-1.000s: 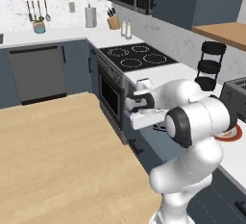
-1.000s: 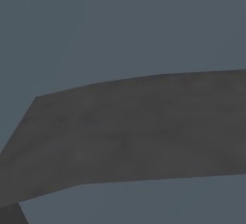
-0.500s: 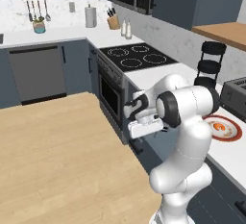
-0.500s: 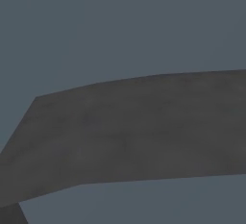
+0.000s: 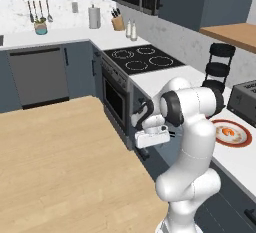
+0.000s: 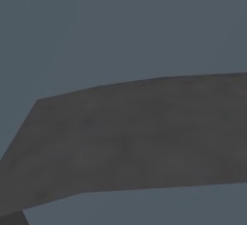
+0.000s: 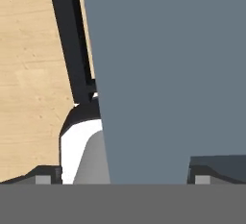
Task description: Pick up the knife from the drawer and place it on the cutting board. Then place the meat from the plate to the cutting board.
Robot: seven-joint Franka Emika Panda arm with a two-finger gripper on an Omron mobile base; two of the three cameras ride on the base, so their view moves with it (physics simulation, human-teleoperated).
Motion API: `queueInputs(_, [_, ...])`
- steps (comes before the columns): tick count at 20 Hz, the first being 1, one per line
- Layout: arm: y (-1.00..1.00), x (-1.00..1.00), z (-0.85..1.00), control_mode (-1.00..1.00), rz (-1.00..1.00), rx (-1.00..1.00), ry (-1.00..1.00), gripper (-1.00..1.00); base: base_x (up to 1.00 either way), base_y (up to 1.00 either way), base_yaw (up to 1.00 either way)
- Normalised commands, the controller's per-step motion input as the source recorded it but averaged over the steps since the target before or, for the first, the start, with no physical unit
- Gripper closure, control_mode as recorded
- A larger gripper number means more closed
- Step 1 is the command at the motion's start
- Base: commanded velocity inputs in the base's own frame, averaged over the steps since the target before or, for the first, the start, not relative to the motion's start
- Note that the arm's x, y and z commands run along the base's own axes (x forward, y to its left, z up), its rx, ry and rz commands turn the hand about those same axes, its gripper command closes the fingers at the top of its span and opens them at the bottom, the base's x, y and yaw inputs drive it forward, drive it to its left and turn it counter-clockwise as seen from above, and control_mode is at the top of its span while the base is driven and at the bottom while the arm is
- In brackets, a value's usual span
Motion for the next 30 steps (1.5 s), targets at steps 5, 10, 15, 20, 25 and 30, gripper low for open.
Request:
queueInputs(5, [0.1, 0.0, -0.15, -1.0, -0.01, 0.08, 0.0, -1.0, 0.0, 0.0, 0.0])
queueInputs(10, [0.73, 0.0, 0.0, -1.0, -0.04, 0.05, 0.0, -1.0, 0.0, 0.0, 0.0])
queueInputs(15, [0.99, 0.0, 0.0, -1.0, -0.05, 0.01, 0.0, -1.0, 0.0, 0.0, 0.0])
queueInputs(20, [1.0, 0.0, 0.0, -1.0, -0.06, 0.0, 0.0, -1.0, 0.0, 0.0, 0.0])
queueInputs(25, [1.0, 0.0, 0.0, -1.0, -0.08, 0.0, 0.0, -1.0, 0.0, 0.0, 0.0])
queueInputs(30, [1.0, 0.0, 0.08, -1.0, -0.1, 0.0, -0.01, -1.0, 0.0, 0.0, 0.0])
